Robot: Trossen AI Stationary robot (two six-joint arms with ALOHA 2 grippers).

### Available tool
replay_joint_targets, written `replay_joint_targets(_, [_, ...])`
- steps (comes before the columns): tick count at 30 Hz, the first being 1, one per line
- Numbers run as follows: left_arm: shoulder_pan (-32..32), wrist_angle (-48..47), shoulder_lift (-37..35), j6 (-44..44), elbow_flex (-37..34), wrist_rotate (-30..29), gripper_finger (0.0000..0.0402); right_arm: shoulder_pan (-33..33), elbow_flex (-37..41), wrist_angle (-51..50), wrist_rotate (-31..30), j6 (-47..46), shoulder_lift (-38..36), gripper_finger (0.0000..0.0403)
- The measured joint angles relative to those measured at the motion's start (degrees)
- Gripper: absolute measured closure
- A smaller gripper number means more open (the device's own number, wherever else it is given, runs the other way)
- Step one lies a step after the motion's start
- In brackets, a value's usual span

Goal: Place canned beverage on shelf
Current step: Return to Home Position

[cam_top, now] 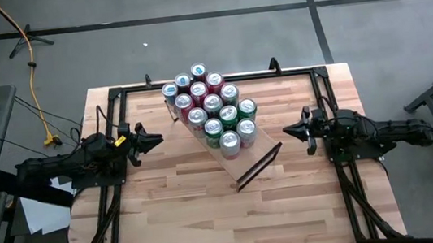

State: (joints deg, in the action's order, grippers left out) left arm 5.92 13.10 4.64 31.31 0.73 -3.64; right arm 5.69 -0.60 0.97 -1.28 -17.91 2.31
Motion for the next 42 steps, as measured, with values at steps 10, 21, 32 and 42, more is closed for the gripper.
replay_joint_targets(10, [0.0,-1.6,0.3,0.0,0.0,0.0,0.0401,-2.9,0.0,1.4,0.9,0.0,-2.3,0.0403])
replay_joint_targets(21, [0.0,-5.7,-4.2,0.0,0.0,0.0,0.0401,-4.5,0.0,0.6,0.9,0.0,-2.0,0.0403])
replay_joint_targets(32, [-2.7,-11.9,-4.5,0.0,0.0,0.1,0.0401,-4.5,0.0,-0.1,0.9,0.0,-1.9,0.0403])
replay_joint_targets(42, [-3.7,-12.0,-3.8,0.0,0.0,0.1,0.0401,-4.5,0.0,-0.1,0.9,0.0,-1.9,0.0403])
